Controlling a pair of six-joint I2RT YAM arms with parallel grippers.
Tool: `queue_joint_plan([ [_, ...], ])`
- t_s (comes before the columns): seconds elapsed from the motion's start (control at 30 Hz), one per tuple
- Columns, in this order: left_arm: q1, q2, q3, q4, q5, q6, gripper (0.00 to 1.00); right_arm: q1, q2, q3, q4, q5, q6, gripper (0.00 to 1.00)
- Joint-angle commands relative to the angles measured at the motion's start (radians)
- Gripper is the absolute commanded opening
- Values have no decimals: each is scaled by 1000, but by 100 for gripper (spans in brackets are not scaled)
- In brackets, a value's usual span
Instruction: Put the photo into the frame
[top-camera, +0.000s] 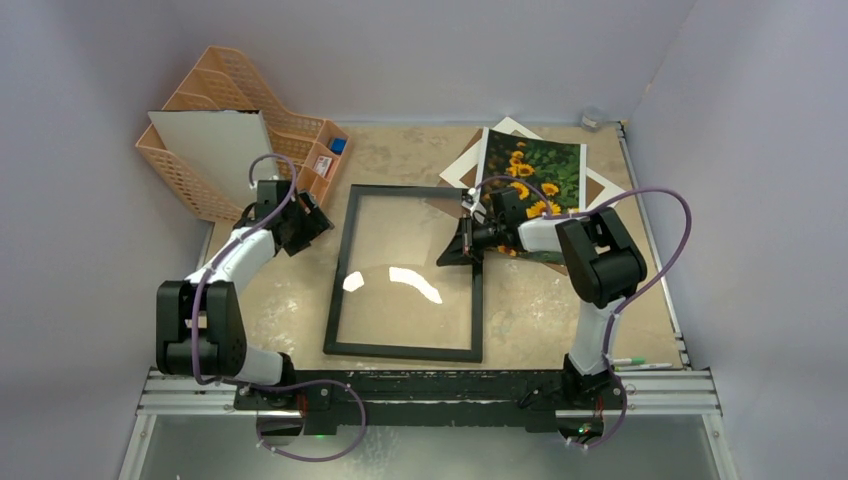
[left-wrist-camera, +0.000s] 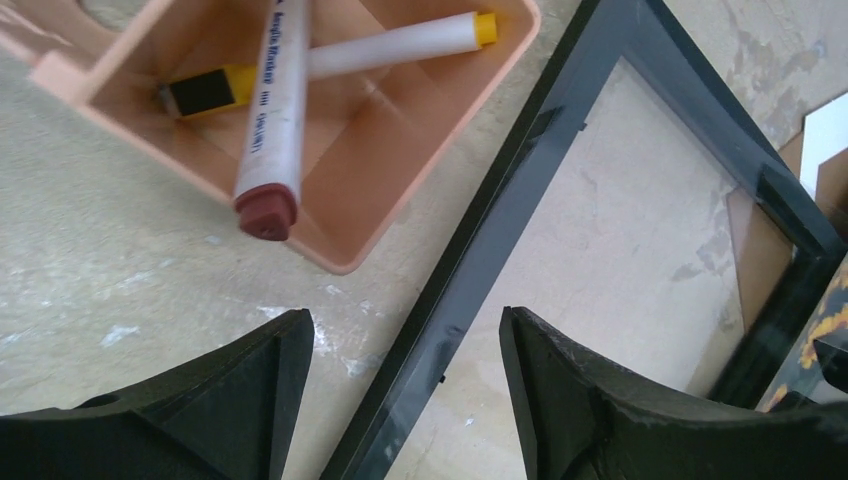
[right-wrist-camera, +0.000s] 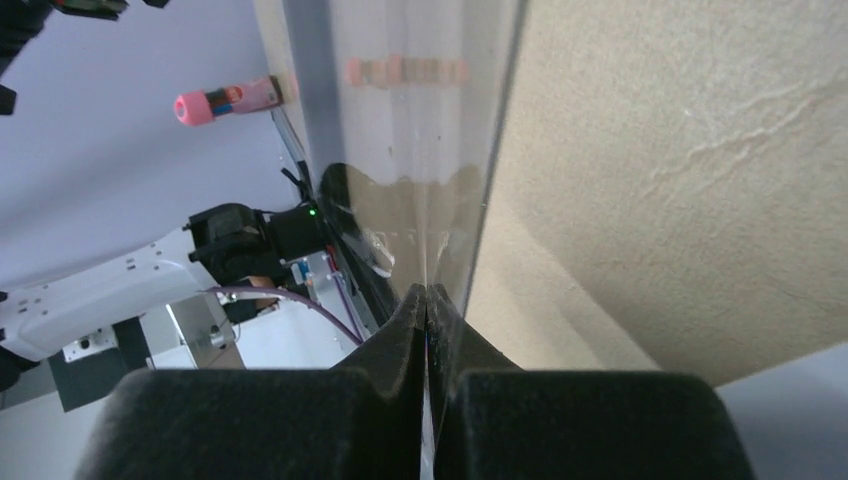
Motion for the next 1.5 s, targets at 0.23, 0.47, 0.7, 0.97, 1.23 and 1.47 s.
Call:
queue_joint_plan([
  [0.23, 6, 69, -37, 124, 118, 30, 71, -42, 5, 11, -184, 32, -181, 0],
  [0.47, 5, 105, -42, 141, 140, 32, 71, -49, 8, 19, -210, 32, -209, 0],
  [0.7, 6, 143, -43, 164, 172, 29, 71, -50, 12, 14, -210, 17, -226, 0],
  [0.97, 5, 184, -47, 202, 206, 17, 70, -47, 6, -5, -236, 4, -230, 0],
  [1.23, 5, 195, -55, 221, 219, 5, 70, -41, 10, -4, -258, -23, -226, 0],
  [1.47, 4, 203, -65, 244, 235, -5, 70, -41, 2, -30, -253, 29, -184, 0],
])
